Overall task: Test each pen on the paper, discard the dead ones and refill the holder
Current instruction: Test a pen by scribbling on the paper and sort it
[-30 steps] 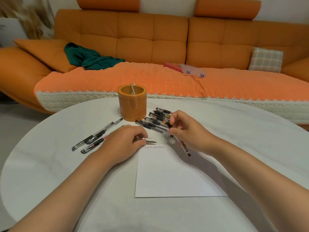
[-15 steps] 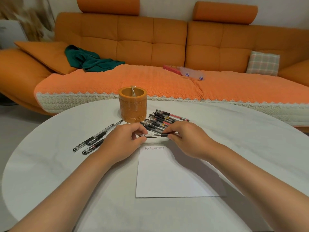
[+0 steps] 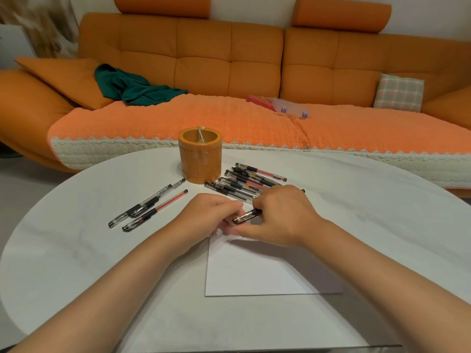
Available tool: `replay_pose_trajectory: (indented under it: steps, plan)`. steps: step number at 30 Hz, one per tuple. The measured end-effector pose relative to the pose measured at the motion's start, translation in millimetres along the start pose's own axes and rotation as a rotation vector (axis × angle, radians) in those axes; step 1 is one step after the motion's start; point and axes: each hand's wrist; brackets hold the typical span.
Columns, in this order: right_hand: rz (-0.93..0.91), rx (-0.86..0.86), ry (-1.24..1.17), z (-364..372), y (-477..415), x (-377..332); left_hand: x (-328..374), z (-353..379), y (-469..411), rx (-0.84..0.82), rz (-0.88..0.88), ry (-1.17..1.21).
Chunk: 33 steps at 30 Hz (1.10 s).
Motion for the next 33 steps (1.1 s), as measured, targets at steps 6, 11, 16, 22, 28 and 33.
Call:
replay_pose_trajectory:
  steps: [6,11,16,22,28,33]
  plan:
    - [0.031,0.14,0.033,-3.2,0.9,-8.3,2.9,-1.3,2.8,-0.026,-0.014,0.039]
    - [0.051,0.128,0.004,2.3,0.4,-7.8,3.8,-2.4,3.3,-0.02,-0.009,-0.022]
    - [-0.007,0.023,-0.357,3.2,-1.9,1.0,0.5,-9.2,-4.9,0.106,0.01,0.022]
    - [0.095,0.052,-0.644,16.7,-8.7,9.6,-5.0,-37.1,-16.5,0.355,0.088,-0.022]
    - [0.184,0.093,-0.441,17.0,-20.3,5.1,-26.6,-65.4,-21.3,0.538,0.166,-0.638]
    - [0.163,0.053,-0.376,26.3,-33.6,-0.5,-42.2,-91.8,-13.2,0.618,0.078,-0.906]
Point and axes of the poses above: each hand's wrist, its own y-axis away from the middle knuckle, its own z-axis out of the palm, x = y × z, and after that the axes turned 9 degrees about -z, right-handed
